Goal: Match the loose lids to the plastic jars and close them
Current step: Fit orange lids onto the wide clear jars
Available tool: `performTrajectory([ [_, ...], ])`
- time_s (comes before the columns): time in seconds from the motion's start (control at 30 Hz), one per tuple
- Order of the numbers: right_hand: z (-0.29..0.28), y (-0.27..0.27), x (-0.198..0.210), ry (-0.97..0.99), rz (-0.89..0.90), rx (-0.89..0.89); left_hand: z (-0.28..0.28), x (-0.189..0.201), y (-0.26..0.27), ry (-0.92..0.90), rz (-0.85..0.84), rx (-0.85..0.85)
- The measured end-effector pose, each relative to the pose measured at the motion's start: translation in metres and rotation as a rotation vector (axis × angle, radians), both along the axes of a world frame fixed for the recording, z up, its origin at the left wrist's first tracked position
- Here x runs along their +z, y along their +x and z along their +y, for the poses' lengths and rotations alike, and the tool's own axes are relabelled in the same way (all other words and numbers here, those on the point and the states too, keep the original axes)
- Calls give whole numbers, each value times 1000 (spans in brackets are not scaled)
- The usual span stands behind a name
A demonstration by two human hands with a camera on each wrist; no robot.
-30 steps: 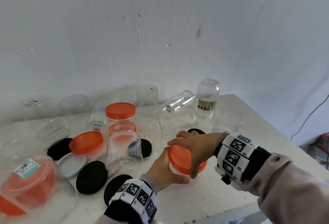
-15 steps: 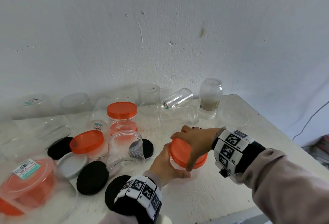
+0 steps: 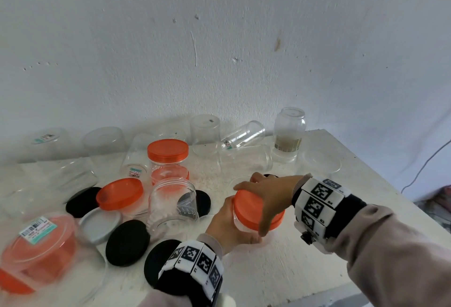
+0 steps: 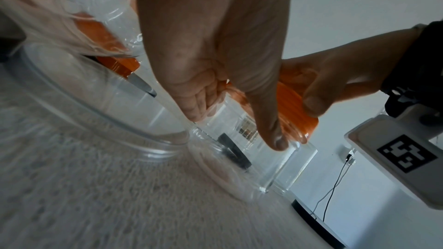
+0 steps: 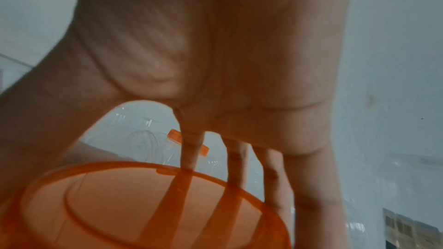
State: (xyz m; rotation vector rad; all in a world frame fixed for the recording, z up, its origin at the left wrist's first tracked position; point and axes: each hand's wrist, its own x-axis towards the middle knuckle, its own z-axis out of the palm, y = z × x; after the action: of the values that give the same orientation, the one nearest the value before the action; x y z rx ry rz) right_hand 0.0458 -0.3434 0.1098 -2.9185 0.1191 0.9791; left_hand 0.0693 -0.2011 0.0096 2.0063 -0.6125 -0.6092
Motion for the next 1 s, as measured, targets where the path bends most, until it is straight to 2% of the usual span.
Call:
performTrajectory([
  [0.3, 3, -2, -10, -30, -86, -114, 2, -2, -1, -58, 64, 16],
  [0.53, 1, 3, 2, -19, -9, 21, 0, 1, -1, 8, 12, -4],
  [0.8, 1, 0, -3, -41, -70, -92, 2, 0, -1, -34, 51, 7],
  [1.0, -2, 2, 4, -10, -18, -10, 2, 2, -1, -14, 32, -4],
])
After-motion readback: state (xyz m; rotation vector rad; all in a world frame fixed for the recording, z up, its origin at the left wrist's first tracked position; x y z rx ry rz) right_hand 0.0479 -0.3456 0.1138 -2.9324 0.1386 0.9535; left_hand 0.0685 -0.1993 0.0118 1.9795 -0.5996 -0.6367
